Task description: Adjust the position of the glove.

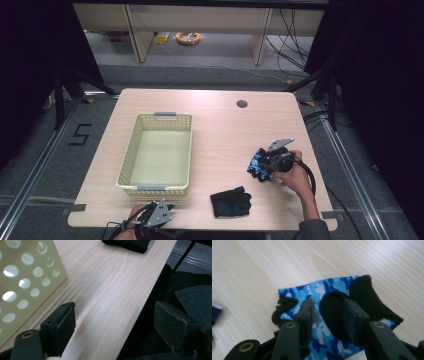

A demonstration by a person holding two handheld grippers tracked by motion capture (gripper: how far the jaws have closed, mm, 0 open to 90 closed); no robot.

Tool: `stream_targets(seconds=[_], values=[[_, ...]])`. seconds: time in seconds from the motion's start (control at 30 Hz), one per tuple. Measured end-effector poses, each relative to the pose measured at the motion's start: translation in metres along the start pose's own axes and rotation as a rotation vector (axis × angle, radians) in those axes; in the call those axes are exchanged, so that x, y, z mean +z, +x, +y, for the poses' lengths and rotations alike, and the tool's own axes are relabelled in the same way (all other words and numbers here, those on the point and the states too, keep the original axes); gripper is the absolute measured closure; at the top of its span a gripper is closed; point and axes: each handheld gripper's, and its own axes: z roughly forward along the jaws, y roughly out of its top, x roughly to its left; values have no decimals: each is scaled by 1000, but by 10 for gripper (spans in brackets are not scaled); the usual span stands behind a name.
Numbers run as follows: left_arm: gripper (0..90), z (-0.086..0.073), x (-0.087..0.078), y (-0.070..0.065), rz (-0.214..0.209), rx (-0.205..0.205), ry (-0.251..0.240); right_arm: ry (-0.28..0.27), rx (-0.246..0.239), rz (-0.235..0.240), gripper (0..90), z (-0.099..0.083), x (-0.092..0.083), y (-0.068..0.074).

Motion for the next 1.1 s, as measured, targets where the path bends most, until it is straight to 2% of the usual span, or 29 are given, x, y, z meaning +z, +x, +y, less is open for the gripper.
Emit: stream_targets(seconds=[0.07,0.1,0.13,0.17,0.2,0.23,0.27,0.3,0.37,0.4,0.47,0.5,0.53,0.57,0.6,0.7,0.73,0.77,0.83,0.87,0.9,0.93,1.07,1.1], values=[[175,0,0,0,0,1,1,10,18,1,615,0,-2,0],[175,0,-1,0,10,5,1,-30,61,-6,616,0,0,1],[175,0,-1,0,11,9,3,-8,92,-4,630,1,-3,1],[175,0,-1,0,13,9,4,-21,134,-1,648,1,-3,4],[176,0,-1,0,2,6,2,-26,171,-12,740,2,-4,7],[176,0,-1,0,2,6,2,-26,171,-12,740,2,-4,7],[176,0,-1,0,-1,5,1,-44,197,-42,833,4,-6,9],[176,0,-1,0,-1,5,1,-44,197,-42,833,4,-6,9],[176,0,-1,0,-2,7,1,-75,244,-55,900,5,-12,10],[176,0,-1,0,2,7,0,-132,229,-49,900,5,-9,14],[176,0,-1,0,-2,7,0,-129,215,-44,900,5,-9,18],[176,0,-1,-1,-1,8,0,-117,234,-26,900,7,-8,24],[177,0,0,-1,-2,5,-3,-114,230,-12,900,11,-6,30],[176,0,-1,-1,12,18,-1,-120,194,-7,900,14,-2,32],[176,1,-1,-2,11,19,0,-141,199,-4,900,18,3,37],[177,1,-1,-2,4,9,-10,-100,167,-6,900,27,15,44],[176,0,-1,-1,-2,6,-3,-84,199,-5,900,29,20,48],[176,0,-1,0,-4,5,1,-74,196,0,900,29,26,48],[176,0,-2,0,8,8,-2,-34,214,3,900,29,29,49],[176,0,-2,0,12,11,3,-47,224,1,900,27,33,50],[176,0,-2,0,11,13,0,-20,198,-5,900,25,31,48],[176,1,-2,-2,2,7,-5,-15,194,-9,900,24,29,48],[176,1,-1,-1,-2,7,-2,-11,194,-5,900,18,23,49],[176,1,-1,-1,4,12,-3,-6,212,-1,900,16,20,49]])
